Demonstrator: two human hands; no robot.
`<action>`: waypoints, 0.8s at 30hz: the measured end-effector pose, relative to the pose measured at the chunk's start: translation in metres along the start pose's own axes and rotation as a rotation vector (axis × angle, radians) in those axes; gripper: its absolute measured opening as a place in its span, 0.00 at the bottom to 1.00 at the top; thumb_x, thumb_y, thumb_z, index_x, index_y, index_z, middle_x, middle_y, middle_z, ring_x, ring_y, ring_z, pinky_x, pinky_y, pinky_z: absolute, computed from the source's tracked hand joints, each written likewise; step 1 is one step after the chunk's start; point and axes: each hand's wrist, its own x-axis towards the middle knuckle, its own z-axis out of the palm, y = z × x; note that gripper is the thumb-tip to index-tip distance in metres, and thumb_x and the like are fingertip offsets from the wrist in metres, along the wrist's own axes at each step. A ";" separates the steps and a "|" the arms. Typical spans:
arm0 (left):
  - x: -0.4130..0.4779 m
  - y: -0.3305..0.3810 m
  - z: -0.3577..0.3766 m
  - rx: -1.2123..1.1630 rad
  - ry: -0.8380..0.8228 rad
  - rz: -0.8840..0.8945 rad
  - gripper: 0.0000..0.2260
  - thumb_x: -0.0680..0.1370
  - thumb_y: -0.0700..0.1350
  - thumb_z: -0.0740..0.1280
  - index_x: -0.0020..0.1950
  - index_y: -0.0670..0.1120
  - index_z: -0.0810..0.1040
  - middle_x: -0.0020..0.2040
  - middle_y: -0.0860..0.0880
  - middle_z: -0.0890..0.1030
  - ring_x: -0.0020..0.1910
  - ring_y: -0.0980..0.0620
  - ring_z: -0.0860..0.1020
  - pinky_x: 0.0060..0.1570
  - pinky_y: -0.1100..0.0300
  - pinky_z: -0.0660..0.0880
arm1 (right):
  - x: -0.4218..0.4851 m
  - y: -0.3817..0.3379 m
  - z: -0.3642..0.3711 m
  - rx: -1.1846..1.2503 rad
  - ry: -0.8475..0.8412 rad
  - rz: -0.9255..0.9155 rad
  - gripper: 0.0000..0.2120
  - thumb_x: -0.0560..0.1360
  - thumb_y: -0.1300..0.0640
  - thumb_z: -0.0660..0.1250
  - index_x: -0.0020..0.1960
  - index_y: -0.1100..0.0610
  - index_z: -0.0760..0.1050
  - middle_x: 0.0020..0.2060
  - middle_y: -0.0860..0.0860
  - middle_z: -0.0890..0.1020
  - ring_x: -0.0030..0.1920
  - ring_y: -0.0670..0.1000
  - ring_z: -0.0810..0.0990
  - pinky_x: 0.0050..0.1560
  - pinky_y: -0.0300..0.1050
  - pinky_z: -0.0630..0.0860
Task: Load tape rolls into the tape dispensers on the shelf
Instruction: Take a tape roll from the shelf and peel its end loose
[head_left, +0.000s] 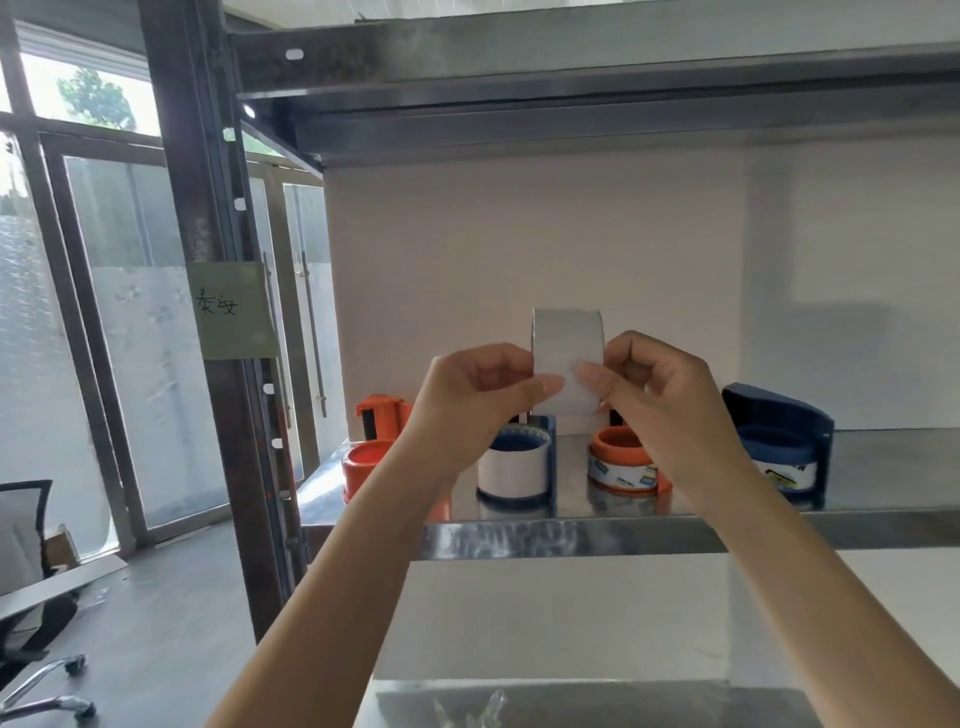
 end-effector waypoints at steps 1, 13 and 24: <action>0.000 0.001 0.000 -0.014 -0.013 0.007 0.02 0.70 0.38 0.73 0.41 0.44 0.83 0.41 0.47 0.85 0.40 0.51 0.83 0.47 0.58 0.78 | -0.002 0.000 -0.002 0.004 -0.010 0.004 0.04 0.73 0.56 0.69 0.41 0.56 0.78 0.39 0.51 0.83 0.39 0.46 0.81 0.40 0.35 0.77; -0.005 -0.004 -0.005 -0.088 -0.037 -0.007 0.07 0.68 0.41 0.75 0.44 0.41 0.83 0.43 0.41 0.85 0.45 0.42 0.83 0.50 0.51 0.79 | -0.013 -0.008 0.002 -0.040 0.063 0.046 0.07 0.70 0.53 0.72 0.37 0.54 0.77 0.34 0.53 0.83 0.38 0.56 0.82 0.44 0.49 0.79; -0.011 -0.015 0.012 -0.194 -0.143 -0.022 0.07 0.71 0.38 0.72 0.46 0.36 0.82 0.44 0.40 0.85 0.45 0.42 0.83 0.49 0.53 0.80 | -0.036 -0.004 -0.004 -0.037 0.216 0.117 0.05 0.72 0.57 0.71 0.39 0.56 0.78 0.36 0.53 0.83 0.40 0.49 0.83 0.38 0.42 0.81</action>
